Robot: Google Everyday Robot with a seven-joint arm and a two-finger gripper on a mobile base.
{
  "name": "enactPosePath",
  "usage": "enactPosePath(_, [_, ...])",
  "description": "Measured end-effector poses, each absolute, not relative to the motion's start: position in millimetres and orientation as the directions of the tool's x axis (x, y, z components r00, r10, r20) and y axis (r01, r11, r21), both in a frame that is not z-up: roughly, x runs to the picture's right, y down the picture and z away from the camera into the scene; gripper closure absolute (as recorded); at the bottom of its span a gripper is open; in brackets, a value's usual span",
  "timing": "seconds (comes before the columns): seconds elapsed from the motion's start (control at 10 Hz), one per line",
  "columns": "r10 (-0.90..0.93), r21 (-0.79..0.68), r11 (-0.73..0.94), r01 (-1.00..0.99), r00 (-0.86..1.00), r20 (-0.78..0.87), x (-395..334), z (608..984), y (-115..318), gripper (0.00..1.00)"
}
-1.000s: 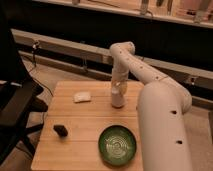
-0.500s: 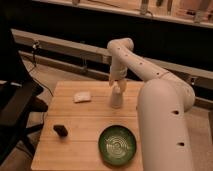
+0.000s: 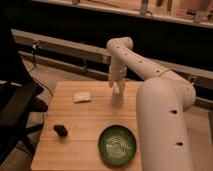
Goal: Place the ceramic cup over the eraser
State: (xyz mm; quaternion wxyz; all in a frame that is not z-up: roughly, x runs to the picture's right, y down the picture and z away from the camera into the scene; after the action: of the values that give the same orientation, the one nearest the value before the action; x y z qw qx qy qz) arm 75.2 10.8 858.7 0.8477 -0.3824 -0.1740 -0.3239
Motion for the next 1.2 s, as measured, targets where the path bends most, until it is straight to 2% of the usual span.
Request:
enactPosePath(0.2, [-0.417, -0.534, 0.488, 0.691, 0.722, 0.553, 72.2, 865.6, 24.1, 0.2])
enactPosePath(0.7, [-0.445, -0.548, 0.467, 0.694, 0.72, 0.532, 64.1, 874.8, 36.8, 0.2])
enactPosePath(1.2, [-0.452, -0.565, 0.494, 0.661, 0.75, 0.483, 75.5, 887.1, 22.3, 0.2])
